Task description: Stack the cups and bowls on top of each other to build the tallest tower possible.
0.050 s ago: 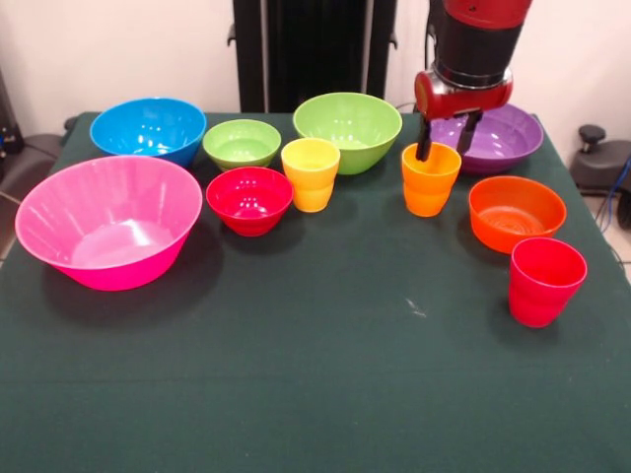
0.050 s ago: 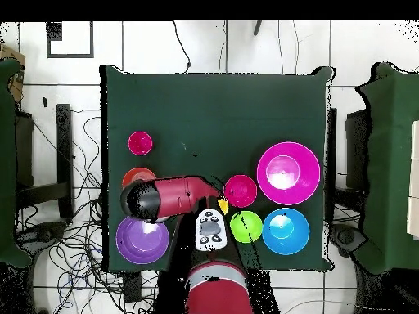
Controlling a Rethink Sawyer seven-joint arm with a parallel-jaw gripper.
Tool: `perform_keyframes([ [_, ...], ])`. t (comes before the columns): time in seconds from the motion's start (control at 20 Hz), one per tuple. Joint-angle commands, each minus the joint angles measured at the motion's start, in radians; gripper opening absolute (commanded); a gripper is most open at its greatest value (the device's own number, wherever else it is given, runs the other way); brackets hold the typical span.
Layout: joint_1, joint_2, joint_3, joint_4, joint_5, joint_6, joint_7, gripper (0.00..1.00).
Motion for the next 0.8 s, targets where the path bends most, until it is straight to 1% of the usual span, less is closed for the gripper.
perform_keyframes([
  [0.05,0.024,0.096,0.013,-0.012,-0.010,-0.022,0.153,1.00],
  [0.5,0.024,0.117,0.015,-0.023,-0.001,-0.042,0.151,1.00],
  [0.8,0.024,0.112,0.021,-0.008,0.004,-0.056,0.152,1.00],
])
